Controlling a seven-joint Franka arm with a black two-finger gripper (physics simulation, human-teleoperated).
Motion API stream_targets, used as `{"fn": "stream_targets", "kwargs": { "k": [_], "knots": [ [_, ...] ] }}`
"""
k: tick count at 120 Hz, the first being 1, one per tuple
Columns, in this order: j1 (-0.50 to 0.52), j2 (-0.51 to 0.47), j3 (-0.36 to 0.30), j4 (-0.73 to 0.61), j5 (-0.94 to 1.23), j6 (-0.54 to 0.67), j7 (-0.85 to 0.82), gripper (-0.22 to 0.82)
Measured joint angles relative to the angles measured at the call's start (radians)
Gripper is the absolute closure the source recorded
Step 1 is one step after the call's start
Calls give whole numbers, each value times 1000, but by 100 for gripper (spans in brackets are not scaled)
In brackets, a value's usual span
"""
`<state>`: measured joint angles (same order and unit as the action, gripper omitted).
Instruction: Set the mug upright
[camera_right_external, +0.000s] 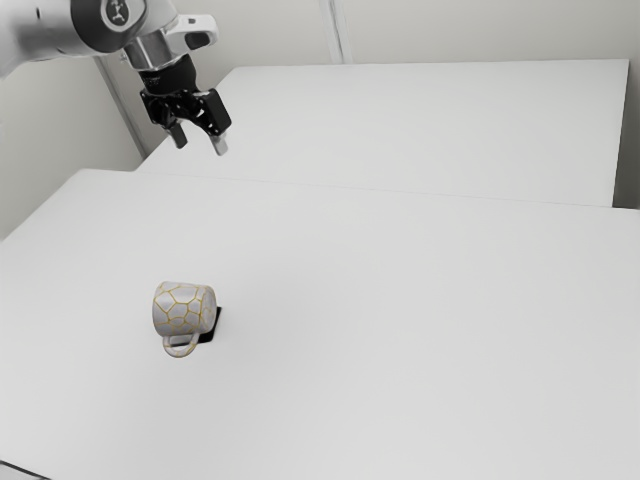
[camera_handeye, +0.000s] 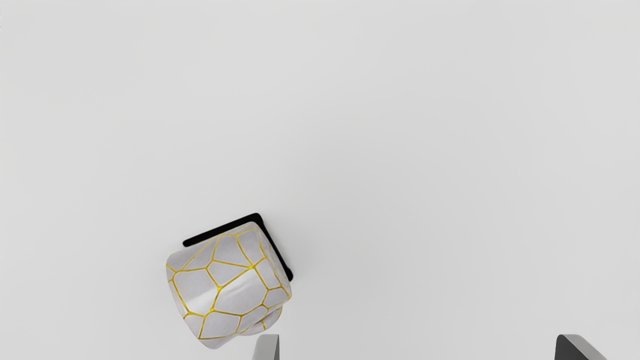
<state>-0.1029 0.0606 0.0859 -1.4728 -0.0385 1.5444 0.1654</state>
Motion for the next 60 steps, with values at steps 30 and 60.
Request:
{"fn": "stream_targets", "kwargs": {
  "k": [30, 60],
  "knots": [
    [0, -32, -1, -66, -11, 41, 0, 0],
    [-106, -108, 186, -251, -115, 75, 17, 0]
  ]
}}
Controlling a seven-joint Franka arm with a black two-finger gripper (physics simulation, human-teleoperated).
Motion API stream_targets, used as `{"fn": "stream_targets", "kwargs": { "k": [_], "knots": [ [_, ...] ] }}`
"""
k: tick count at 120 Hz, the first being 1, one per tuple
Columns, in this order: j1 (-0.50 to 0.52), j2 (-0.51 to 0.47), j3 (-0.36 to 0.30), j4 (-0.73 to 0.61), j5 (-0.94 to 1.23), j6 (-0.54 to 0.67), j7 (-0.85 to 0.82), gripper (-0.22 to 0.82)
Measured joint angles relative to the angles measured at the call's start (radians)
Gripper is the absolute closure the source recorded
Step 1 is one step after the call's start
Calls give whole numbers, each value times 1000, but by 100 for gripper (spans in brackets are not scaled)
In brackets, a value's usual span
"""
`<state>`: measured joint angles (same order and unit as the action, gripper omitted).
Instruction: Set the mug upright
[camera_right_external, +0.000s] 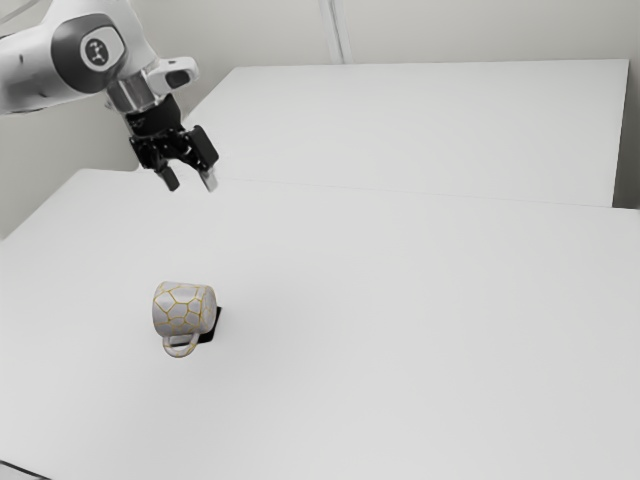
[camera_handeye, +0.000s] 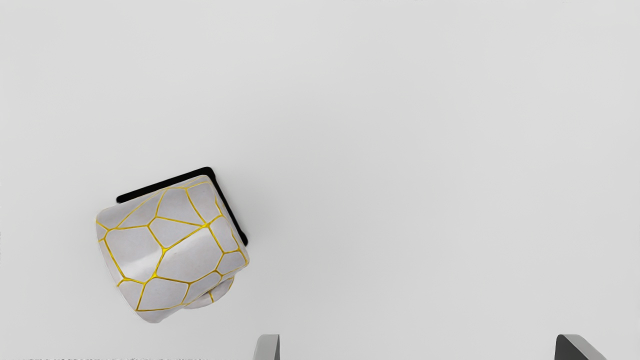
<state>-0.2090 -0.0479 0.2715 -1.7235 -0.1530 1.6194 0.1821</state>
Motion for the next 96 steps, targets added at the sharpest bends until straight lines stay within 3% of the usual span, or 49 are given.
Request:
{"fn": "stream_targets", "kwargs": {
  "k": [24, 43, 67, 96],
  "knots": [
    [327, 33, 48, -30, -146, 26, 77, 0],
    [538, 108, 90, -151, -317, 50, 181, 0],
    [392, 139, 137, -356, -509, 121, 347, 0],
    [421, 130, 205, -491, -709, 140, 539, 0]
  ]
}}
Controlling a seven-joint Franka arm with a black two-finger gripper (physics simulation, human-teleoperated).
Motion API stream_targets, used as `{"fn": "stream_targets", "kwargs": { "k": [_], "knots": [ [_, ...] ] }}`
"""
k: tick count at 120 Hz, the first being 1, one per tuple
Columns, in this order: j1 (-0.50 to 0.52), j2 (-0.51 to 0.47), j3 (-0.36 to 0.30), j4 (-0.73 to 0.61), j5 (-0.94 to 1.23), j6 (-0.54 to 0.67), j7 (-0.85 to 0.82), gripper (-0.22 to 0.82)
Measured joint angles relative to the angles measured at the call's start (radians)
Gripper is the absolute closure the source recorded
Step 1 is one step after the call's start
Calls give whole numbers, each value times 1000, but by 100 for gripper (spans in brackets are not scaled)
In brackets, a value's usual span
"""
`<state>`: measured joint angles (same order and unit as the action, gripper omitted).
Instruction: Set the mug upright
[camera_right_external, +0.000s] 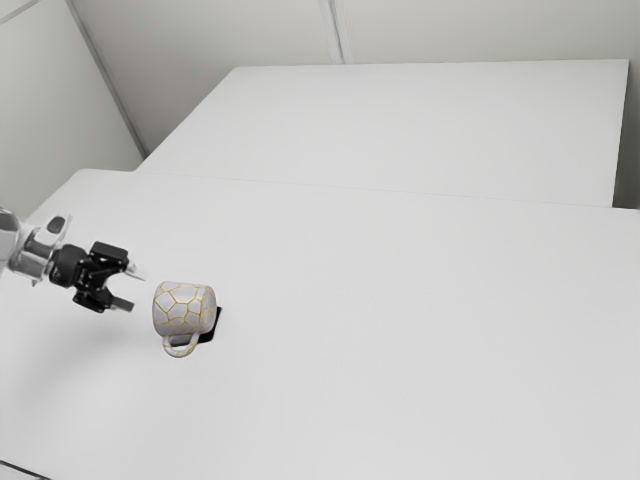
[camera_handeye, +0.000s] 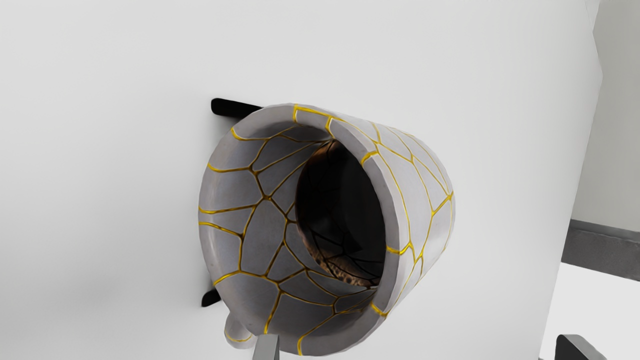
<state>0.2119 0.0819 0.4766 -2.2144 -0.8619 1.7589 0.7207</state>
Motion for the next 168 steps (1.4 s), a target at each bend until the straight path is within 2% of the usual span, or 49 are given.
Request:
{"fn": "stream_targets", "kwargs": {
  "k": [40, 92, 124, 128, 141, 148, 159, 168],
  "knots": [
    [-15, -10, 2, -146, -205, -22, 177, 0],
    [-12, -3, 0, -154, -356, -24, 299, 0],
    [-22, 24, -89, -155, -412, 38, 337, 0],
    [-20, 25, -94, -155, -415, 44, 340, 4],
    [-17, 23, -101, -153, -420, 60, 344, 34],
    [-14, 20, -108, -147, -422, 65, 343, 47],
    [-16, 15, -120, -140, -424, 71, 341, 61],
    [-16, 13, -129, -131, -423, 75, 338, 67]
  ]
}}
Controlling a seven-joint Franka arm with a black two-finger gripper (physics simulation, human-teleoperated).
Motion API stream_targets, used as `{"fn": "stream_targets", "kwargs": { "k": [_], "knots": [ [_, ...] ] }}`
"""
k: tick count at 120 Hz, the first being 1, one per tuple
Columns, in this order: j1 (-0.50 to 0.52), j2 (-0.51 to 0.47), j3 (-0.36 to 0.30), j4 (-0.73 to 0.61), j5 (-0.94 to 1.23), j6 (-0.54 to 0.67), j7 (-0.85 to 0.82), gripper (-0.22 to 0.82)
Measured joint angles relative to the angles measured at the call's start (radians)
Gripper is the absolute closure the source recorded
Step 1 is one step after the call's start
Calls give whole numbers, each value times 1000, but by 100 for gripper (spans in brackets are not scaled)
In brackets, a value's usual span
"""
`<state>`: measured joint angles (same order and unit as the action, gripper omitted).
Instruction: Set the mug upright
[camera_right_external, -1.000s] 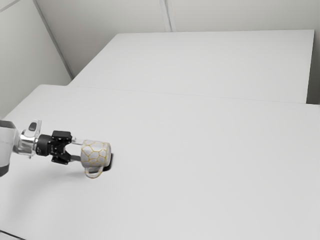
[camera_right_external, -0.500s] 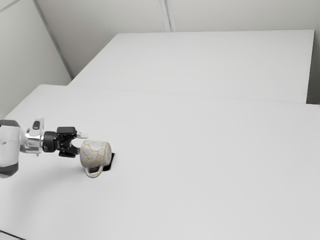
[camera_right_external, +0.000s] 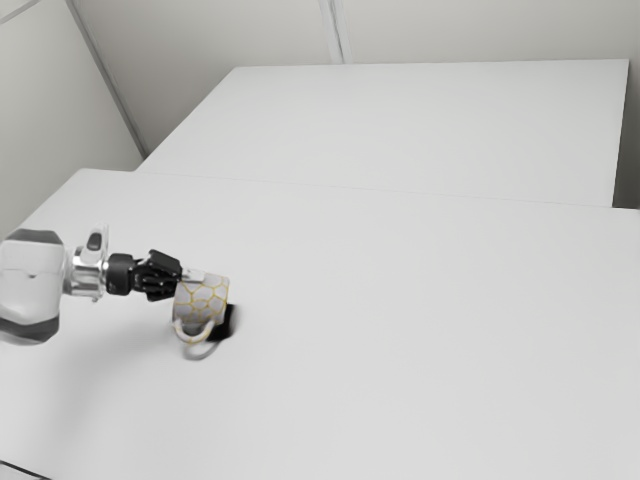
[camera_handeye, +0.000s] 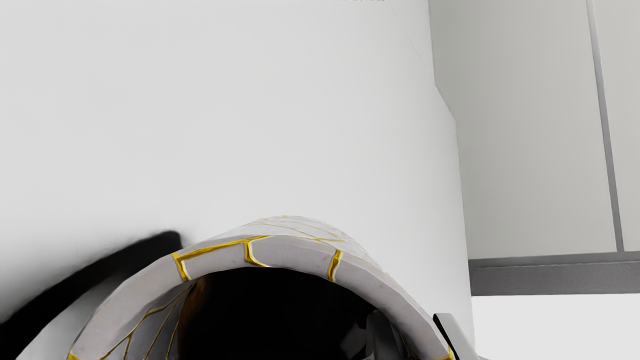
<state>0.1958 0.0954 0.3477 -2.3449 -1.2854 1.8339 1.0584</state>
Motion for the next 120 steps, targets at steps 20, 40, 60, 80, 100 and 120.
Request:
{"fn": "stream_targets", "kwargs": {
  "k": [20, 40, 60, 80, 100, 120],
  "knots": [
    [6, -8, -85, 200, 134, 10, -33, 73],
    [14, -5, -271, 440, 648, 42, -136, 76],
    [-46, 41, -370, 469, 1089, 137, -283, 78],
    [-113, 61, -373, 381, 1262, 246, -449, 78],
    [-220, -81, -349, 167, 1317, 352, -606, 78],
    [-295, -78, -344, 148, 1322, 400, -726, 55]
  ]
}}
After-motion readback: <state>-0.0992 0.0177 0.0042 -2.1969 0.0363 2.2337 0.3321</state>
